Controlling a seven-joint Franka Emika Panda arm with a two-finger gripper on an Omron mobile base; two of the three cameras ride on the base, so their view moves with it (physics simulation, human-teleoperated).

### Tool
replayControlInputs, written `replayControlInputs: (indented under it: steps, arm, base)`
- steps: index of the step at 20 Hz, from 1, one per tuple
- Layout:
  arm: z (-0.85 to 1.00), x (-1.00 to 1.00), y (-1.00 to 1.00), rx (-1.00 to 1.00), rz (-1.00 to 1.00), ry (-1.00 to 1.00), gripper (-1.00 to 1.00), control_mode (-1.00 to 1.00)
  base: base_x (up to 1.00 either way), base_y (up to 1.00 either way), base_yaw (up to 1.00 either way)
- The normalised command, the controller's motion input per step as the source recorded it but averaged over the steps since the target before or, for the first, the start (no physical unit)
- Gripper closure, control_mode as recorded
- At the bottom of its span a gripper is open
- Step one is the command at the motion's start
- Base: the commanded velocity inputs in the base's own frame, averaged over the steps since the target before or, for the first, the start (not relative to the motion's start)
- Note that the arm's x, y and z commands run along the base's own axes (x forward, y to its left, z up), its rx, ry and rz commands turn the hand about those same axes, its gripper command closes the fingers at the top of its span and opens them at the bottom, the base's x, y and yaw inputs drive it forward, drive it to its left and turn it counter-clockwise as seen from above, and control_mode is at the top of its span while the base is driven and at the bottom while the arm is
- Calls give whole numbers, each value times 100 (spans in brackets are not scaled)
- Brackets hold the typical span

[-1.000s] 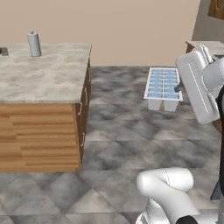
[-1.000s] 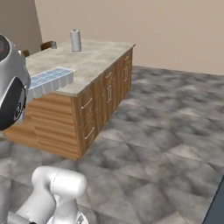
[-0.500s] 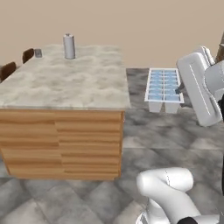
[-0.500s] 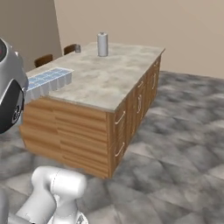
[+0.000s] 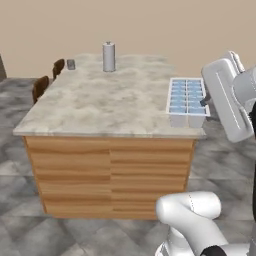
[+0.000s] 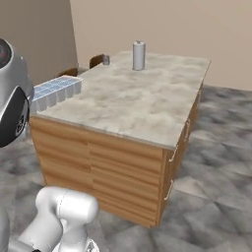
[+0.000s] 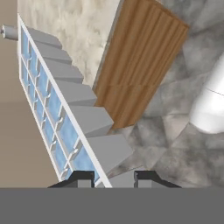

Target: Open the freezer door, pick up the ice cube tray from the freezer, and place it on the dining counter.

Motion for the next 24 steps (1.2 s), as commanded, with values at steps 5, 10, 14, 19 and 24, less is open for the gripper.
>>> replayControlInputs:
  steps: [5, 10, 14, 19, 24]
  arm:
    - [0, 0, 0, 0, 0, 0, 100, 100]
    - [0, 0, 0, 0, 0, 0, 100, 100]
    - [0, 0, 0, 0, 0, 0, 100, 100]
    - [0, 0, 0, 0, 0, 0, 100, 100]
    - [0, 0, 0, 0, 0, 0, 100, 100]
  base:
    - [0, 100, -8]
    - [0, 100, -28]
    - [1, 100, -42]
    - [0, 100, -48]
    - [0, 100, -50]
